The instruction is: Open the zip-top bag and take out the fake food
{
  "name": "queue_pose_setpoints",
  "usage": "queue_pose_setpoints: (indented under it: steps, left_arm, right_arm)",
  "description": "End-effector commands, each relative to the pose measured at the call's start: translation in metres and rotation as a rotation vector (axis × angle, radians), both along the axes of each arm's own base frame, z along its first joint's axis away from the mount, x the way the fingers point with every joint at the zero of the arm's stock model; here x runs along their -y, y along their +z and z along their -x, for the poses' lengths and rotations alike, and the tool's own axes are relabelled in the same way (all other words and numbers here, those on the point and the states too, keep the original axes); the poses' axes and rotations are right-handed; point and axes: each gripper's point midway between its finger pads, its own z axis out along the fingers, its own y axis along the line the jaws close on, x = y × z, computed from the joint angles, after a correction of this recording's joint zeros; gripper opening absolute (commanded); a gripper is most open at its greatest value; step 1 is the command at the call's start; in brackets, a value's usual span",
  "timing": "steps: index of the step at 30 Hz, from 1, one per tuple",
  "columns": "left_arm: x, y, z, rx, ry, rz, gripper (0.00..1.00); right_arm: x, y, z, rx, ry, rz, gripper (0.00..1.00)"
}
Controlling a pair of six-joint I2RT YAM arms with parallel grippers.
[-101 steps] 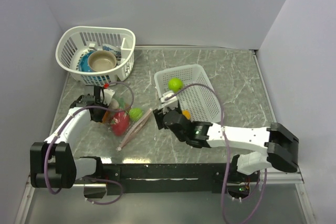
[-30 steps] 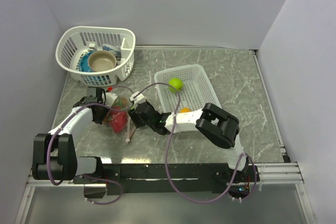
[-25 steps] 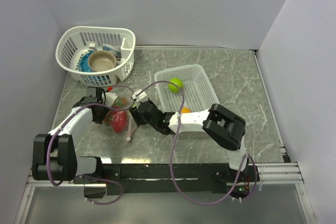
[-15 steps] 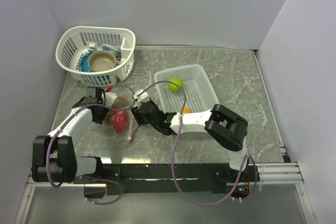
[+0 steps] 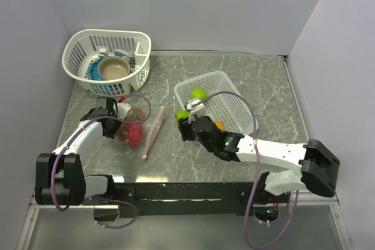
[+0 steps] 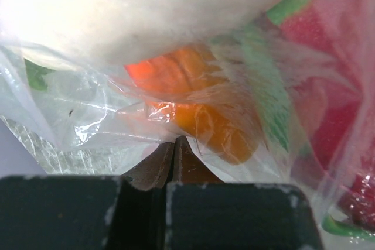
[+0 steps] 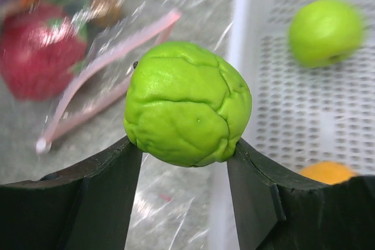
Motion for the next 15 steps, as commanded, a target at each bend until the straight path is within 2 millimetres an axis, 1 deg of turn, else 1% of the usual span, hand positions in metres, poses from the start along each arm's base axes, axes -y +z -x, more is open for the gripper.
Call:
queue_pose_setpoints:
  steps: [1, 3, 4, 5, 6, 7, 8, 9, 11, 12, 14, 15]
  left_arm:
    - [0.008, 0.013, -0.005, 0.034, -0.011, 0.036, 0.01]
    - [0.007, 0.016, -0.005, 0.043, -0.012, 0.033, 0.01]
    - [0.007, 0.016, -0.004, 0.043, -0.014, 0.032, 0.01]
    - [0.007, 0.017, -0.003, 0.046, -0.013, 0.031, 0.01]
    - [0.007, 0.017, -0.003, 0.046, -0.014, 0.030, 0.01]
    - [0.007, 0.017, -0.003, 0.045, -0.013, 0.031, 0.01]
    - [0.007, 0.017, -0.002, 0.043, -0.013, 0.030, 0.01]
    - [0.007, 0.018, -0.002, 0.043, -0.014, 0.032, 0.01]
    - [0.007, 0.019, -0.002, 0.046, -0.015, 0.031, 0.01]
    - [0.007, 0.019, -0.002, 0.047, -0.016, 0.030, 0.01]
    - [0.007, 0.019, -0.002, 0.044, -0.018, 0.030, 0.01]
    - [0.007, 0.018, -0.003, 0.043, -0.017, 0.032, 0.01]
  right_arm:
    - [0.048, 0.010, -0.040, 0.034, -0.215, 0.018, 0.37]
    - [0.065, 0.005, -0.057, 0.012, -0.299, 0.027, 0.41]
    - [0.072, -0.004, -0.064, -0.011, -0.335, 0.046, 0.44]
    - [0.087, -0.008, -0.075, -0.021, -0.390, 0.054, 0.61]
    - [0.090, -0.008, -0.080, -0.025, -0.413, 0.051, 0.66]
    - [0.092, -0.015, -0.084, -0.039, -0.434, 0.063, 0.71]
    - [0.097, -0.019, -0.086, -0.053, -0.462, 0.071, 0.89]
    - [0.100, -0.018, -0.088, -0.047, -0.481, 0.079, 1.00]
    - [0.100, -0.019, -0.089, -0.050, -0.493, 0.078, 1.00]
    - [0.098, -0.015, -0.089, -0.048, -0.488, 0.068, 1.00]
    - [0.096, -0.004, -0.089, -0.038, -0.477, 0.038, 1.00]
    - [0.092, 0.007, -0.087, -0.027, -0.460, 0.011, 1.00]
